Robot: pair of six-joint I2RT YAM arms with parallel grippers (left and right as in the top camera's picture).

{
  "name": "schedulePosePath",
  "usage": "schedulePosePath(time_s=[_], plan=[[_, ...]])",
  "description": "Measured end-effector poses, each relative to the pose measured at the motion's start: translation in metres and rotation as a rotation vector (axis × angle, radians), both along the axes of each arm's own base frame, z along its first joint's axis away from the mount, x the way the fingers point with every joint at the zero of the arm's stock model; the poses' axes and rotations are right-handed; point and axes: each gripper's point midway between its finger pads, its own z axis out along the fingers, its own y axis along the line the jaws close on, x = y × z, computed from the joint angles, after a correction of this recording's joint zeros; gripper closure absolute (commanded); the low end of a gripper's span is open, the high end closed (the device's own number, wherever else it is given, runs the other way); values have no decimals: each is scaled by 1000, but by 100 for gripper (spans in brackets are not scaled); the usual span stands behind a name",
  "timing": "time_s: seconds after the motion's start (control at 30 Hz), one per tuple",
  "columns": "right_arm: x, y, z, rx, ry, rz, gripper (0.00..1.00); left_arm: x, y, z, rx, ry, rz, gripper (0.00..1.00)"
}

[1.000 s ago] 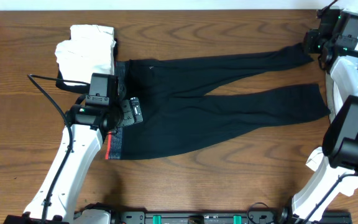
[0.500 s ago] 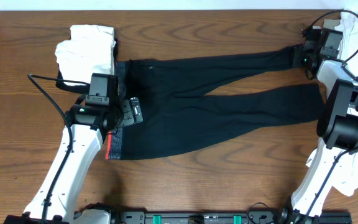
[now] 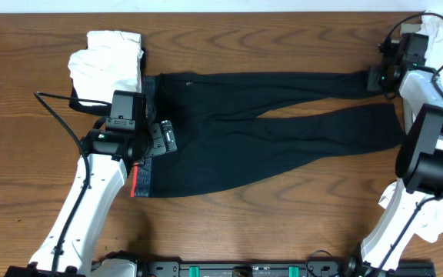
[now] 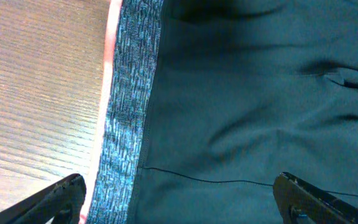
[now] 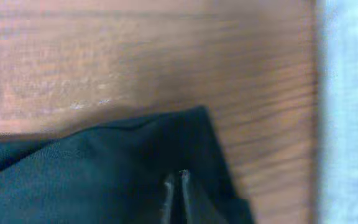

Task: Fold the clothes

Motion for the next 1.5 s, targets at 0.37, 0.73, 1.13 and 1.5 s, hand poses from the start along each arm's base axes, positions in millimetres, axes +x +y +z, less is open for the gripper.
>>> schedulePosePath(time_s=[0.37,0.73,1.13,1.5], plan=[[13,-4,36,-46,-94,27,74,0,0,0,0,0,0,2],[9,-19,36,-6,-108,11,77,0,0,0,0,0,0,2],[6,-14,-10,154,-84,54,75,0,0,0,0,0,0,2],[17,4,-16,259,-135,106,96,0,0,0,0,0,0,2]])
